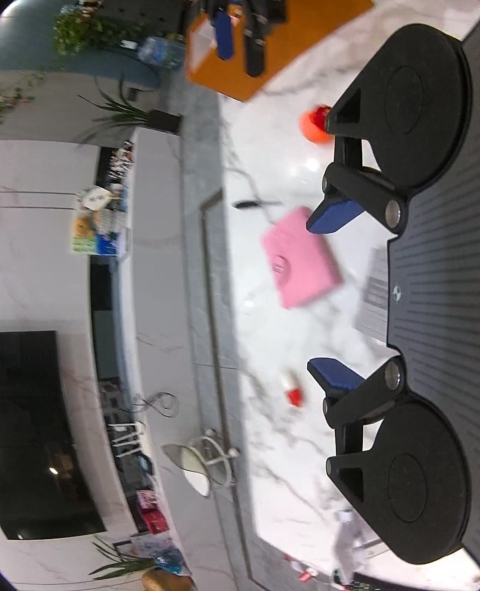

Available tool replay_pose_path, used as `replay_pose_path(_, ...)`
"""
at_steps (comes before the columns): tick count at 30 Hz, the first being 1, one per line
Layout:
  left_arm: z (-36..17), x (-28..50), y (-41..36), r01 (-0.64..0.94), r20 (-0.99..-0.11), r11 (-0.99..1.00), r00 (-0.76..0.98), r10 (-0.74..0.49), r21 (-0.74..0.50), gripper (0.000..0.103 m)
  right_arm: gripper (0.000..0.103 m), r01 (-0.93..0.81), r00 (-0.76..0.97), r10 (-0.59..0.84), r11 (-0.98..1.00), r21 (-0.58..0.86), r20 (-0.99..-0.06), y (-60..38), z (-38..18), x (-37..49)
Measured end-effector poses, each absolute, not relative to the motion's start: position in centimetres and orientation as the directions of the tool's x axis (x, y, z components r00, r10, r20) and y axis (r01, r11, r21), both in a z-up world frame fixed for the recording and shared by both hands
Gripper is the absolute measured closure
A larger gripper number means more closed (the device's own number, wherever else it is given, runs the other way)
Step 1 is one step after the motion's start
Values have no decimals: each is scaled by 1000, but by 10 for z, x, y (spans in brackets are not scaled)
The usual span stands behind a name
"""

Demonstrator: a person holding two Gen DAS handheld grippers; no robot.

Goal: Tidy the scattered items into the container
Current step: 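Move both open tools back toward the remaining items on the table, then grasp the orange crocheted ball with the right tool while the left tool grasps the grey notebook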

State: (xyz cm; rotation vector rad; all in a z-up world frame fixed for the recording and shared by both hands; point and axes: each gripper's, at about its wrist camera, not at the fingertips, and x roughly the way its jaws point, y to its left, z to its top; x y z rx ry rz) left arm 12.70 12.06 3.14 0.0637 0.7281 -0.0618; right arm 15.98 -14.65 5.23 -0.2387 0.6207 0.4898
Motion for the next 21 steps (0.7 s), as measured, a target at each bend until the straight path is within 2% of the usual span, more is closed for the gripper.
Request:
replay_pose_path(9,-13,129,129,90,-758,994,652,-15,58,15,30,-465,633,379,883,59,-675,-136,14,171)
replay_pose_path(14,-30,129,124,102,-778,993,627,-21,56,14,24,-442,596,384,890,112,-705,-130,-5,175)
replay_pose_path(21,-43,133,119,125,-802,989,597,-16,74,14,24,-435,552,378,891,130,-743,-117,-30,181)
